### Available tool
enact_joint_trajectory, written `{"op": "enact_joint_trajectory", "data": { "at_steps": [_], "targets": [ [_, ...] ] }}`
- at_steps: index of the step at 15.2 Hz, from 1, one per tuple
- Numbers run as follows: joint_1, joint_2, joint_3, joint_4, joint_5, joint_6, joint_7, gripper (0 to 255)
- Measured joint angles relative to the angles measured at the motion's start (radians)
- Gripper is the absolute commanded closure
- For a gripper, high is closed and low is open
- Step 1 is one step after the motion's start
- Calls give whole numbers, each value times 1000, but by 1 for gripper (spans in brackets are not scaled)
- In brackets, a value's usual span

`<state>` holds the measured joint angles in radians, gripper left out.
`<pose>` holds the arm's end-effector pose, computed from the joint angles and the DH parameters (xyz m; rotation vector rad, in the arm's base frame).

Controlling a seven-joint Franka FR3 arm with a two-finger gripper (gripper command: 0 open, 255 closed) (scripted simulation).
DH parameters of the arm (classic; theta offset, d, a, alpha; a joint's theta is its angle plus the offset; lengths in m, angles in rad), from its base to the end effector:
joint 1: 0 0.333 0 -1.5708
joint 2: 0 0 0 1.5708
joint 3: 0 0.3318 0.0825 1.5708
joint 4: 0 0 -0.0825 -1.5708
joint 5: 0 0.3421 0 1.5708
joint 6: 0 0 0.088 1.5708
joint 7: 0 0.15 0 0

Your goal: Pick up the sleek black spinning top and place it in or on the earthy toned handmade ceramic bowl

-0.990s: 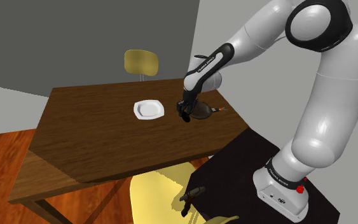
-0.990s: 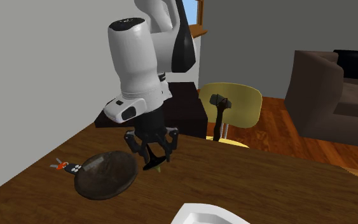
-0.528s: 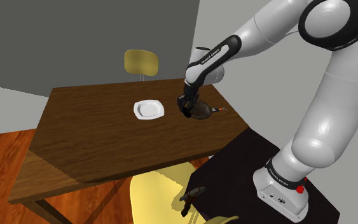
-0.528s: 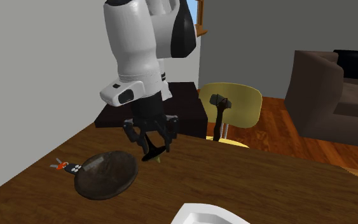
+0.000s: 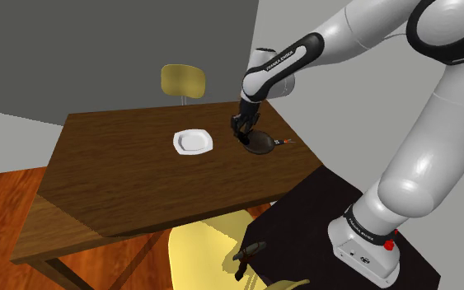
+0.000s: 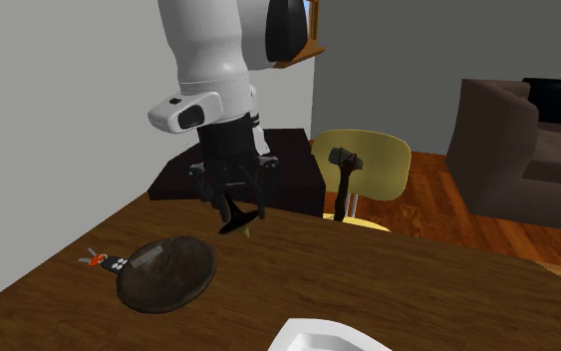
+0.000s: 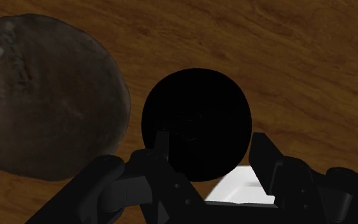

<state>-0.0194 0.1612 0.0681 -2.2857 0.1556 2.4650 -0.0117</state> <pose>0.5072 0.0287 0.2893 -3.0304 0.0927 -0.0240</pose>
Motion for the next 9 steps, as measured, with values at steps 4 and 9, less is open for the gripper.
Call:
{"op": "enact_joint_trajectory", "data": {
  "at_steps": [4, 9],
  "targets": [
    [-16, -23, -12, 16, -2, -42, -21, 255],
    [-86, -9, -62, 67, 2, -92, -139, 255]
  ]
}}
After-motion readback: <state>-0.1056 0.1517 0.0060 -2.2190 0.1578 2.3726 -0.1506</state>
